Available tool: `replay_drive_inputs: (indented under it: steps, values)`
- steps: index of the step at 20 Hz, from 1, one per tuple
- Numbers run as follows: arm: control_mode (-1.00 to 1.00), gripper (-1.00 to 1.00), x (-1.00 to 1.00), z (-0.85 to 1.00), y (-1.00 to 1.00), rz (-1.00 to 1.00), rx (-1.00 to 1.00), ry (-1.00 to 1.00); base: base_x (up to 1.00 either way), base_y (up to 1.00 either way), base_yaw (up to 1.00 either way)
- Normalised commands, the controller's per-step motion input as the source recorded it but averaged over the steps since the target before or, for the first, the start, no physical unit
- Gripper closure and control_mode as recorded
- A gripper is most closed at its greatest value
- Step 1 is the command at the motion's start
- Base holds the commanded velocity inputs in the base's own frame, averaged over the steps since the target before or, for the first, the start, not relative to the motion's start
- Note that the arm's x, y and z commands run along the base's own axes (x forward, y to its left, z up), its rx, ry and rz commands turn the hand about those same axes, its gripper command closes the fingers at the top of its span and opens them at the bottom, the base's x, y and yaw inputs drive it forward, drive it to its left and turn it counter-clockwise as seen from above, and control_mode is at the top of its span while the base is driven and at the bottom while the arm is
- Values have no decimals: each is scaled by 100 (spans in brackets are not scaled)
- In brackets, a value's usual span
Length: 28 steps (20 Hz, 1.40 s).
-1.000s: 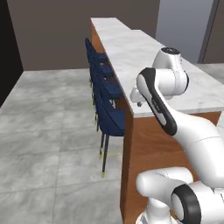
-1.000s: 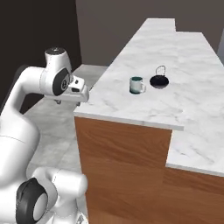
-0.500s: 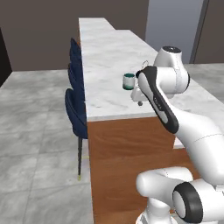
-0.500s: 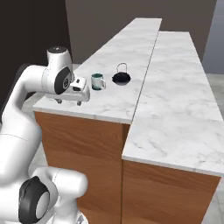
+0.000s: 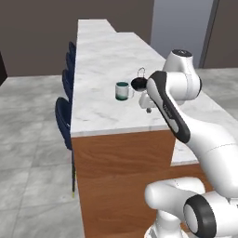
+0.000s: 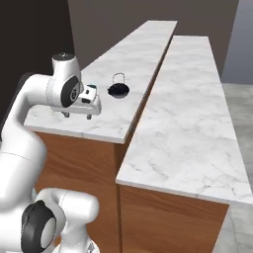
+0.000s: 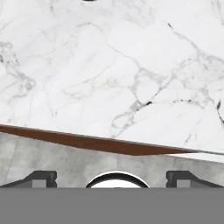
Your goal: Pick the teapot and mug and place them in the sink. Then turn on the water.
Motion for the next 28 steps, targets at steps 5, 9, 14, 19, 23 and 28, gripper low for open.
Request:
replay_drive_inputs:
  steps: [5,9,14,19,23,28]
  values:
    - [100,-100,0,0,0,0,0,0,40,-54,0]
    - [100,-100,0,0,0,0,0,0,22,-30,-2]
    - [100,-100,0,0,0,0,0,0,32,-7,-10]
    - [100,-100,0,0,0,0,0,0,45,-3,-12]
    - [100,-100,0,0,0,0,0,0,39,0,-7]
    - [100,-100,0,0,0,0,0,0,37,0,-1]
